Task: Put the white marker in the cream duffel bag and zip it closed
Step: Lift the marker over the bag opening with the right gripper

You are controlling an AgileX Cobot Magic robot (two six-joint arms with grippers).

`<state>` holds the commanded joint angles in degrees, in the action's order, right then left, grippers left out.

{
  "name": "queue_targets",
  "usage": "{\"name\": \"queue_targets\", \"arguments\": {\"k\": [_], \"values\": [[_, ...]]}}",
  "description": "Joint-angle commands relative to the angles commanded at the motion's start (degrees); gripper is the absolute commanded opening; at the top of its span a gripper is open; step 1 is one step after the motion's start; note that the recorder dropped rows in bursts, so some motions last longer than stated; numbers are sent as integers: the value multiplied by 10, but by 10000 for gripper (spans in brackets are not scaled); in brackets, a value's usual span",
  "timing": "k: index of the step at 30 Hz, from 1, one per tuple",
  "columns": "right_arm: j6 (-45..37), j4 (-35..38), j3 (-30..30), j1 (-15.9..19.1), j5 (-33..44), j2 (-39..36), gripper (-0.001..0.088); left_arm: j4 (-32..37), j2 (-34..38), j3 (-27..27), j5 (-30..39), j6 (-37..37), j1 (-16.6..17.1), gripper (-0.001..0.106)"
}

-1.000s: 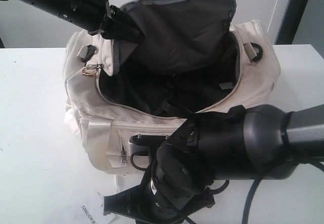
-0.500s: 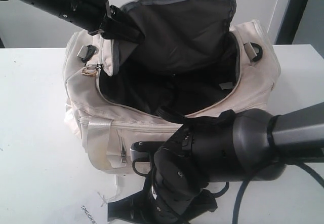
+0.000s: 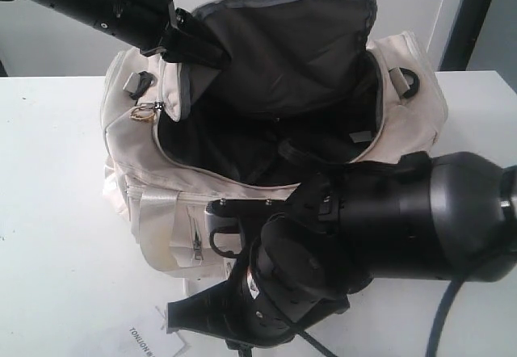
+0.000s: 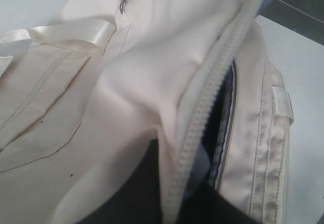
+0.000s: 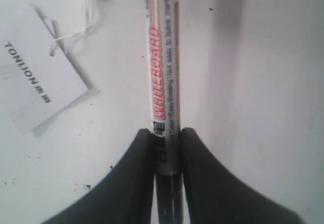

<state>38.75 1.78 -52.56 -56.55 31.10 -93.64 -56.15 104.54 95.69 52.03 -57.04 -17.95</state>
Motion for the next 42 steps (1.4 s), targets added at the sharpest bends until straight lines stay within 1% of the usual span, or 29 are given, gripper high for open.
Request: {"name": "queue_targets", "arguments": {"k": [14,17,23,26,31,35,37,39,41,42], "values": [[0,-25,0,1,-4,85,0,2,0,0,0,0,0,0],[0,-30,0,6,-4,102,0,2,0,0,0,0,0,0],[-3,-46,-18,31,21,133,0,2,0,0,0,0,0,0],[-23,-46,-26,42,23,144,0,2,0,0,0,0,0,0],[-28,-47,-37,64,32,158,0,2,0,0,0,0,0,0],[-46,-48,-50,84,36,164,0,2,0,0,0,0,0,0],[-56,-49,-66,101,36,164,0,2,0,0,0,0,0,0],[-58,-68,-76,116,28,164,0,2,0,0,0,0,0,0],[-58,-107,-77,128,13,164,0,2,0,0,0,0,0,0],[-58,-152,-77,132,2,163,0,2,0,0,0,0,0,0]]}}
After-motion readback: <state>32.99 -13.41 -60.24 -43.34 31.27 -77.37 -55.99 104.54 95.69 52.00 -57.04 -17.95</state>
